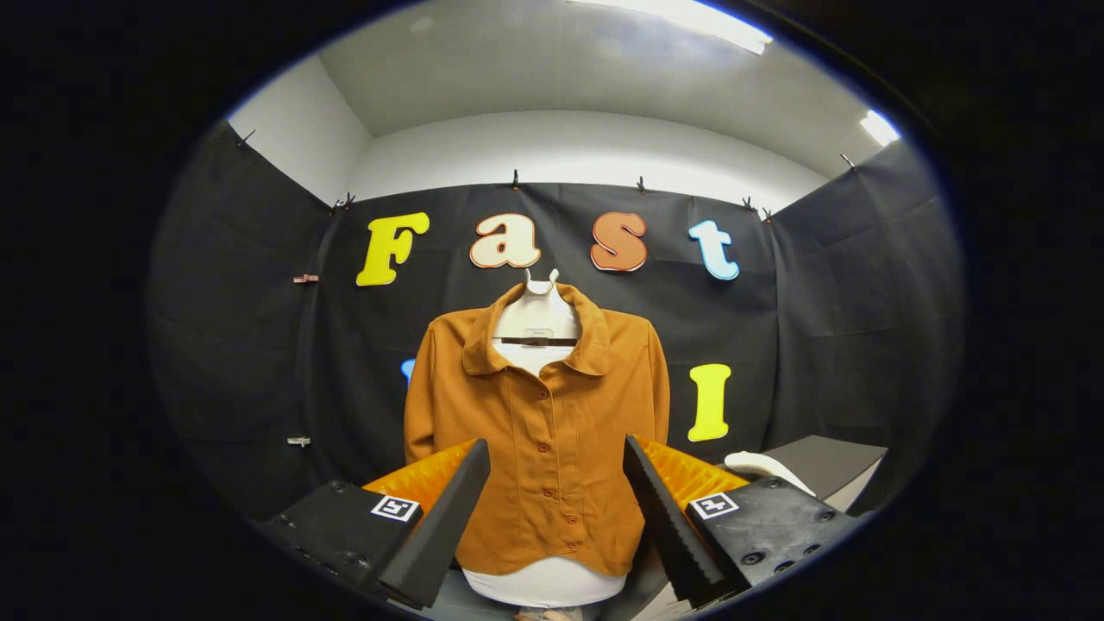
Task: Iron the clothes twice with a garment steamer, once on the left side and once on the right side.
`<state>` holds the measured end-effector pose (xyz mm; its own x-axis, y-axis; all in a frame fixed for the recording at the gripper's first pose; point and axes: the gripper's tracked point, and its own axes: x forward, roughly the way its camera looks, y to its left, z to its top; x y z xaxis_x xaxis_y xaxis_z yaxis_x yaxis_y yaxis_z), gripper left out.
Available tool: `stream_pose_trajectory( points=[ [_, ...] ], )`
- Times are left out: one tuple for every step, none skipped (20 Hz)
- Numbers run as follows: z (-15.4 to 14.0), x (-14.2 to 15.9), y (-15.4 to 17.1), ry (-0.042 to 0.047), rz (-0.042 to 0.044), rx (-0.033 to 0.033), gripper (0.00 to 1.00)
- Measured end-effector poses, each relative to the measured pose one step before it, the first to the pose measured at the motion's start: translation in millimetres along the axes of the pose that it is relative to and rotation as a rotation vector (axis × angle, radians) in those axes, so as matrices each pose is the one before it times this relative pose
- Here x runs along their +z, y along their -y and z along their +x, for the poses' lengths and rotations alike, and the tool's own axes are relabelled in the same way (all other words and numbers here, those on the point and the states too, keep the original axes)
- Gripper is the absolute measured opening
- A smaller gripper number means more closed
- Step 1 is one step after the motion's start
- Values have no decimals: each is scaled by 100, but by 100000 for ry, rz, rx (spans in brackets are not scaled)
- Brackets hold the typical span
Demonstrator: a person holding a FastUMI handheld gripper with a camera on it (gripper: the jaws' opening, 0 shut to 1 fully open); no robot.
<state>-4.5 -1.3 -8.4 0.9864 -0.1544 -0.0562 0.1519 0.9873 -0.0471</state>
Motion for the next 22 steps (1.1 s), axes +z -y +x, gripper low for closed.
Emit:
stream_pose_trajectory(
  points=[
    [-65,-115,72,-270,-351,-1478,98],
    [-19,-139,101,-272,-54,-1432,98],
    [3,-101,81,-370,199,-1539,98],
    [43,-260,108,-711,105,-1379,98],
    [13,-278,106,-718,-374,-1249,98],
    [64,-266,240,-823,-785,-1186,98],
    [72,-286,269,-945,-712,-1133,98],
    [137,-124,315,-638,-437,-929,98],
    [187,-8,473,-183,-121,-917,98],
    [327,-47,435,2,-6,-677,98],
    [308,-201,503,-257,-209,-661,98],
    [461,-331,591,-640,-307,-465,98],
    [513,-307,706,-732,-263,-805,98],
    [674,-241,893,-547,38,-751,98],
    [599,-190,846,-290,345,-523,98],
    [929,-46,897,46,225,-212,98],
    [903,-144,994,-154,-196,-141,98],
    [880,-89,967,-492,-266,-162,98],
    [953,-14,1104,-121,-186,-463,98],
    [947,59,1348,380,-54,-617,98],
    [878,39,1329,300,-70,-658,98],
    [922,-145,1254,-279,58,-562,98]
  ],
)
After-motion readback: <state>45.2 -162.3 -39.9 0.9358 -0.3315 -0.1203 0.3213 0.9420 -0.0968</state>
